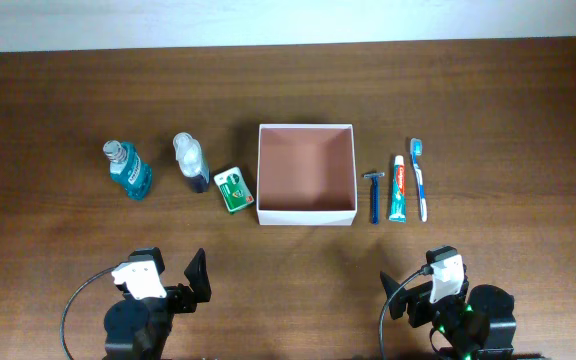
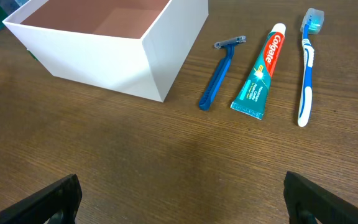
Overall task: Pack container
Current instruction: 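Move the left gripper toward the teal mouthwash bottle, then grasp the teal mouthwash bottle with the left gripper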
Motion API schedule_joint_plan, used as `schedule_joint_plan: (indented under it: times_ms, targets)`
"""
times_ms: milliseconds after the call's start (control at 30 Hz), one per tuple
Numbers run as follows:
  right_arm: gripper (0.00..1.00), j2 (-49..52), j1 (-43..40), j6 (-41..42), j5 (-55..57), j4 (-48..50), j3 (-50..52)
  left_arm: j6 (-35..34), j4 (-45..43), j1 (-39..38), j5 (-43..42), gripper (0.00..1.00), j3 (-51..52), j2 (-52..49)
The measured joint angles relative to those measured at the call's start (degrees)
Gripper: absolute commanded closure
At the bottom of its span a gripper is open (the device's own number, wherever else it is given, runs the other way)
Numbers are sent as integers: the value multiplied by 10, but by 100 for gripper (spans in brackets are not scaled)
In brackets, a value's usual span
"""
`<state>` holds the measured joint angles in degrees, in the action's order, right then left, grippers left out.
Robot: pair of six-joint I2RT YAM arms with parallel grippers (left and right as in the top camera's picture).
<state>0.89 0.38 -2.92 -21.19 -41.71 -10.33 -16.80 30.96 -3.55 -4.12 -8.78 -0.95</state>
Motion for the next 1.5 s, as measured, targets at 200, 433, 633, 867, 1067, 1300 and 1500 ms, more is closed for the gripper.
schedule_joint_plan:
  times_ms: [200,433,633,867,1067,1300,1500]
  targets:
    - [1,0,0,0,0,0,0,0,0,0,0,1,0,0]
    - [1,0,0,0,0,0,0,0,0,0,0,0,0,0]
    - [1,0,0,-1,0,0,0,-2,7,0,-20,1,-9,-3]
    - [1,0,0,0,-1,0,0,-2,70,0,-6,1,-175,-133]
    - [1,0,0,0,-2,0,0,37,138,0,0,1,-355,-334]
    - [1,-2,0,0,-2,0,0,118,229,15,1,1,-614,-536]
    - [1,-2,0,0,-2,0,0,160,332,86,3,1,-812,-716]
